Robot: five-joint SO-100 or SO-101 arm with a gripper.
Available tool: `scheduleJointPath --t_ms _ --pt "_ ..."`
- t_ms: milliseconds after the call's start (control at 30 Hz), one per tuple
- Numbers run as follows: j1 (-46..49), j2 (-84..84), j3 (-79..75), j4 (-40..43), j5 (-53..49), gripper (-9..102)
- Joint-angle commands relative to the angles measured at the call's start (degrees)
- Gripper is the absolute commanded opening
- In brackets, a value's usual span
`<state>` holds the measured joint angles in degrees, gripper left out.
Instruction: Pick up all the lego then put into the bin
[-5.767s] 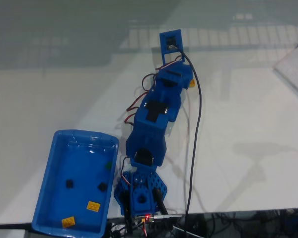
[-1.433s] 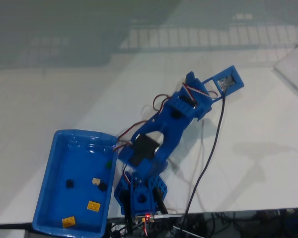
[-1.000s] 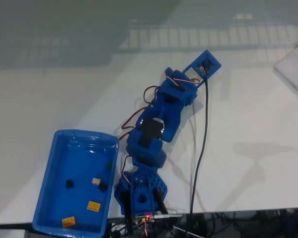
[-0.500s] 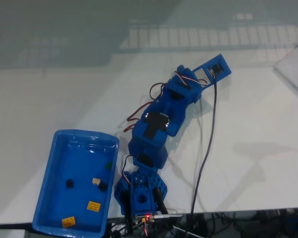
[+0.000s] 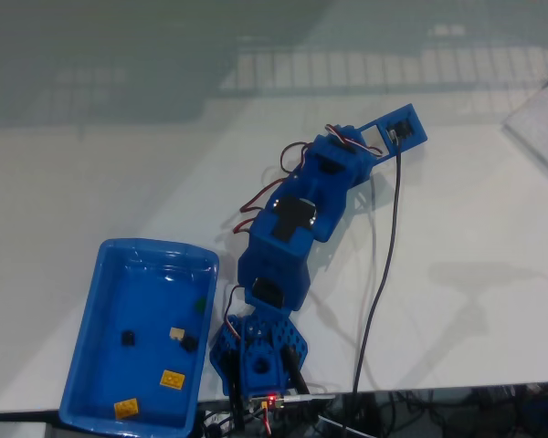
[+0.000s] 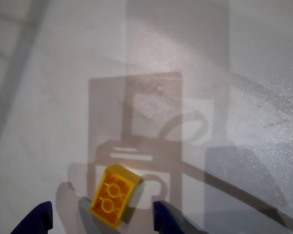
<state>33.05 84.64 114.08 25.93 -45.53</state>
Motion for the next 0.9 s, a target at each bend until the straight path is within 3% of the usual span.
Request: scheduleJointPath --t_ms 0,867 --pt "-0.62 -0.18 -3.87 0.26 -0.53 27" --pt "-2.46 -6.15 -10.11 5.36 -3.60 12"
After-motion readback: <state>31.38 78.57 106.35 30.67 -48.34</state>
